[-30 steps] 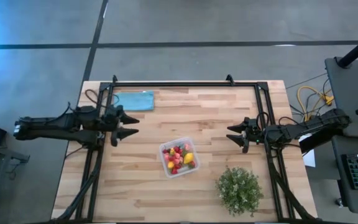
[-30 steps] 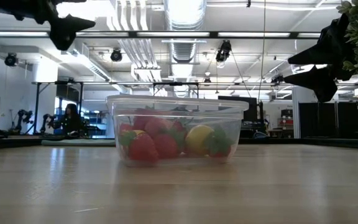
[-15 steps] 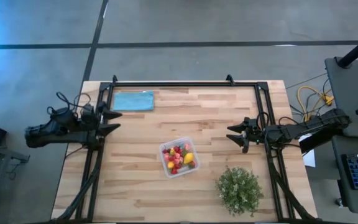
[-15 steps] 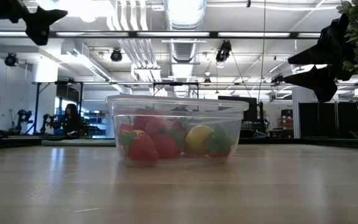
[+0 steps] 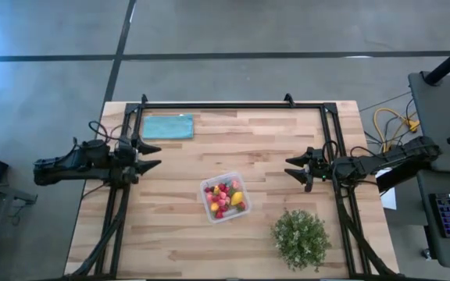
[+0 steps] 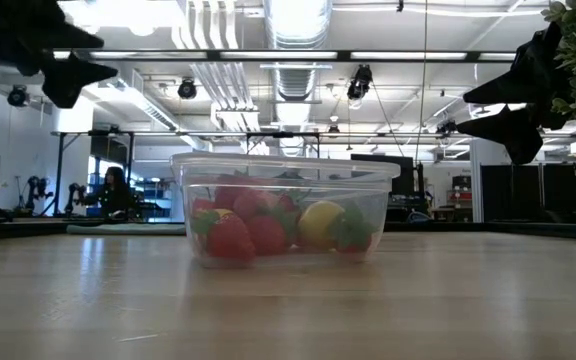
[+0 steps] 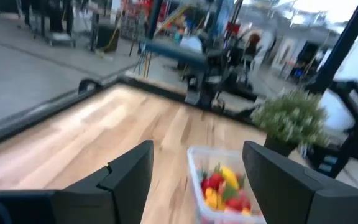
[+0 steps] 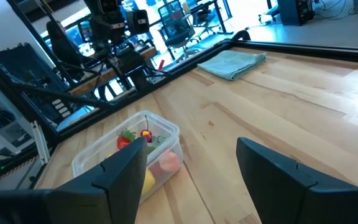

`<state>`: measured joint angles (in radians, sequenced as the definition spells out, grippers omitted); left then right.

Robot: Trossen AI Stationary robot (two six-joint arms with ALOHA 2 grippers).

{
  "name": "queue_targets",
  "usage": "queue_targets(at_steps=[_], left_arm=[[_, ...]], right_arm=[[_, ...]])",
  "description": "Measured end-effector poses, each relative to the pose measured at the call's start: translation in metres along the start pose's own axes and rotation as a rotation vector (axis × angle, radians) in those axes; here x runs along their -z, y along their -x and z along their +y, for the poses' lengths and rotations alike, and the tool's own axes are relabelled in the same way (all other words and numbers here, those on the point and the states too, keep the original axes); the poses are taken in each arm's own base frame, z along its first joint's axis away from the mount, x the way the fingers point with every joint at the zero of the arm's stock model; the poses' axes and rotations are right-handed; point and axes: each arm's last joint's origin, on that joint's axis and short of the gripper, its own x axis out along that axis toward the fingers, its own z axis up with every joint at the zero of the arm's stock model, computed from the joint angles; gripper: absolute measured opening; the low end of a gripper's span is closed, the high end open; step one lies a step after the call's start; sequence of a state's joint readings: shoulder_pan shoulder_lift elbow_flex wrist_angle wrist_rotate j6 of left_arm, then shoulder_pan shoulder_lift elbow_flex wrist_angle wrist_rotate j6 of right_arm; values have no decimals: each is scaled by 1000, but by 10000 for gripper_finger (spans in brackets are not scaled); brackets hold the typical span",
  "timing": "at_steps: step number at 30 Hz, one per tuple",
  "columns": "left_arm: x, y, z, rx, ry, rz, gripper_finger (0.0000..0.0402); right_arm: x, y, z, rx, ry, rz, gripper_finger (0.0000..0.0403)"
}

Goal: Pick and placing Produce into tupperware
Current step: Return to Home Position

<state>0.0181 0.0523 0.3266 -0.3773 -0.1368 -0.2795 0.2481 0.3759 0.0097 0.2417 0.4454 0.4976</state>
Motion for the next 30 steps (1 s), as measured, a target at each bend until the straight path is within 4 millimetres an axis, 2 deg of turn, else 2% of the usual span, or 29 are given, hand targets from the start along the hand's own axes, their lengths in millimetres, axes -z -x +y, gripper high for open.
queue_targets(at_steps=[11,22,30], left_arm=[[19,-4,5,-23,-10,79,233],[60,-19,15,-68,-33,238,233],[63,-28,14,-47,-24,177,233]], right_arm=[[0,0,0,0,0,0,240],[0,0,0,0,0,0,240],[0,0,0,0,0,0,240]])
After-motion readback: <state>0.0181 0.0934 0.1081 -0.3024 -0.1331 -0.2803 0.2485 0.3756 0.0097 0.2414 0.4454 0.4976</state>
